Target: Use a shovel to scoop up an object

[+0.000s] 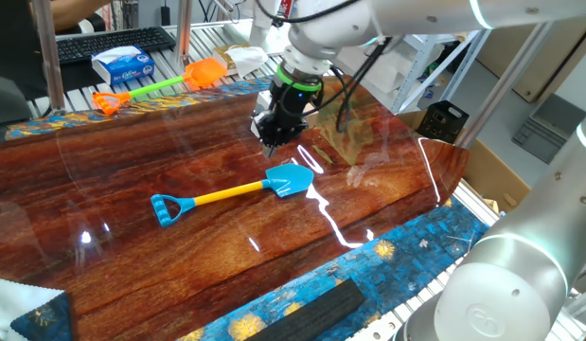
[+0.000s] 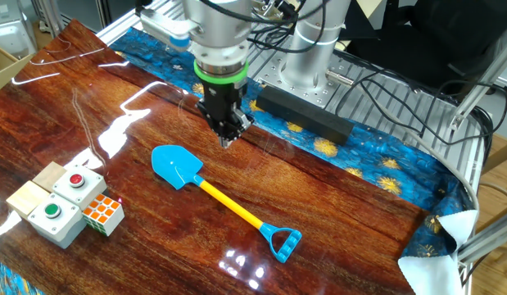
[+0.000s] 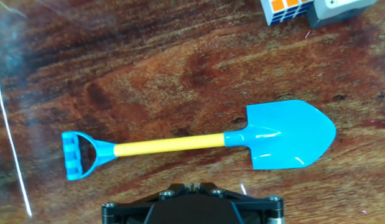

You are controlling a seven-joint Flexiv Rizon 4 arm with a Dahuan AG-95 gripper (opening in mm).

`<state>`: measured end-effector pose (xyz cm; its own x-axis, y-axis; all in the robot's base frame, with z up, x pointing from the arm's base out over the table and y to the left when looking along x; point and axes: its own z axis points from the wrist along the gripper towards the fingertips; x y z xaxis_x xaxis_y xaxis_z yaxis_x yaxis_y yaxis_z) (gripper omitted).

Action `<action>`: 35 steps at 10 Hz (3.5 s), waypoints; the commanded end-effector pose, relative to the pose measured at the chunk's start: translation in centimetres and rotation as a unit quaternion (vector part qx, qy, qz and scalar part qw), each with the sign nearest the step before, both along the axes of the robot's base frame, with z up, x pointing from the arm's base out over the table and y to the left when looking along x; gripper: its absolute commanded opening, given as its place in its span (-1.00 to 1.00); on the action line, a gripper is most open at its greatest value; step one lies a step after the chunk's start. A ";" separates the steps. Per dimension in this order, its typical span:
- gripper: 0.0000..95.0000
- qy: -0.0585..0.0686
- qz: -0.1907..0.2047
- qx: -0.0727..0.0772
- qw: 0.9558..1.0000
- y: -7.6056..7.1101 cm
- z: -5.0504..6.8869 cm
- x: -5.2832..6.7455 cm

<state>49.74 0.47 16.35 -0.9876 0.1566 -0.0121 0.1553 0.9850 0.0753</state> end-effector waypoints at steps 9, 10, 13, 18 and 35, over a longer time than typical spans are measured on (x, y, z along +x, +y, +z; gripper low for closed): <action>-1.00 0.015 -0.045 0.005 0.999 -0.1 -0.1 -0.2; -1.00 0.018 -0.046 0.005 0.999 -0.1 -0.1 -0.2; -1.00 0.021 -0.044 0.003 0.999 -0.1 -0.1 -0.2; -1.00 0.027 -0.060 -0.008 0.998 0.0 0.0 -0.2; -1.00 0.031 -0.078 -0.023 0.996 0.1 -0.5 -0.2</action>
